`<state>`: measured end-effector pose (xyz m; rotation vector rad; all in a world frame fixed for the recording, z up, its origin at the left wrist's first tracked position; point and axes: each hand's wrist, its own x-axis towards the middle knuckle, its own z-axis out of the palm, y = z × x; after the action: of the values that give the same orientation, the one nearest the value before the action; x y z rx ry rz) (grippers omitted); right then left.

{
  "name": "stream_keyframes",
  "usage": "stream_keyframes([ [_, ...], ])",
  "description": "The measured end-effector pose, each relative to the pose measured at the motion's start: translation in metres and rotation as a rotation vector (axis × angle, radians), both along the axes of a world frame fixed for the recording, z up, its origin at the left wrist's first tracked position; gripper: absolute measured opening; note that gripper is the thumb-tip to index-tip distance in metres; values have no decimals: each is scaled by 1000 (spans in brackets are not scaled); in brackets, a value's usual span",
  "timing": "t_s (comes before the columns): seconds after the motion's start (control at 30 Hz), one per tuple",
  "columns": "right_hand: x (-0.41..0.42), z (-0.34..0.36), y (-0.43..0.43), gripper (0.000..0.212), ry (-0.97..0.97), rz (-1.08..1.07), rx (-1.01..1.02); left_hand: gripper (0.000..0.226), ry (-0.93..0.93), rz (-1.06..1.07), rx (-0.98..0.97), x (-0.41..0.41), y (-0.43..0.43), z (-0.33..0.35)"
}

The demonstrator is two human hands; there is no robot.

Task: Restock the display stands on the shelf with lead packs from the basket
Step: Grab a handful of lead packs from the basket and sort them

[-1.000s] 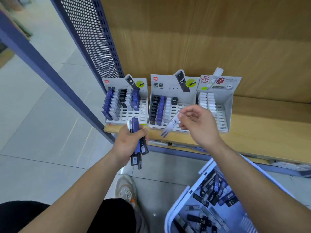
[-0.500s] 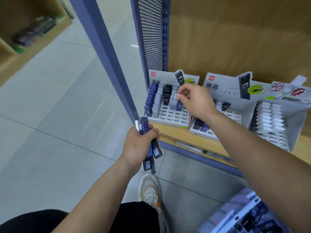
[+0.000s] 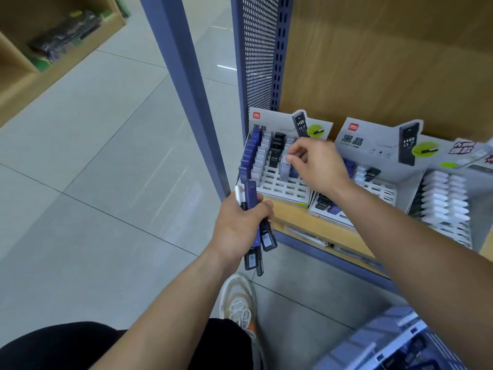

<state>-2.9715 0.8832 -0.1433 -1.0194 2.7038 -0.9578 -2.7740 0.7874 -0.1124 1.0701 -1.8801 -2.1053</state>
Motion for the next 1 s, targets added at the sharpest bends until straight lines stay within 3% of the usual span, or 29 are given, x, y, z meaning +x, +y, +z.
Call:
stream_keyframes([
  [0.2, -1, -5, -1, 5, -4, -29, -32, 13, 4, -3, 0, -5, 3, 3],
  [0.57, -3, -7, -2, 6, 48, 36, 166, 10, 2, -1, -6, -4, 4, 2],
  [0.73, 8, 5, 3, 14, 8, -47, 52, 9, 32, 14, 50, -8, 3, -1],
  [0.87, 67, 44, 39, 11, -333, -105, -275, 12, 49, -4, 96, -17, 9, 2],
  [1.0, 128, 58, 71, 13, -722, -96, -403, 13, 55, -26, 105, -23, 23, 8],
])
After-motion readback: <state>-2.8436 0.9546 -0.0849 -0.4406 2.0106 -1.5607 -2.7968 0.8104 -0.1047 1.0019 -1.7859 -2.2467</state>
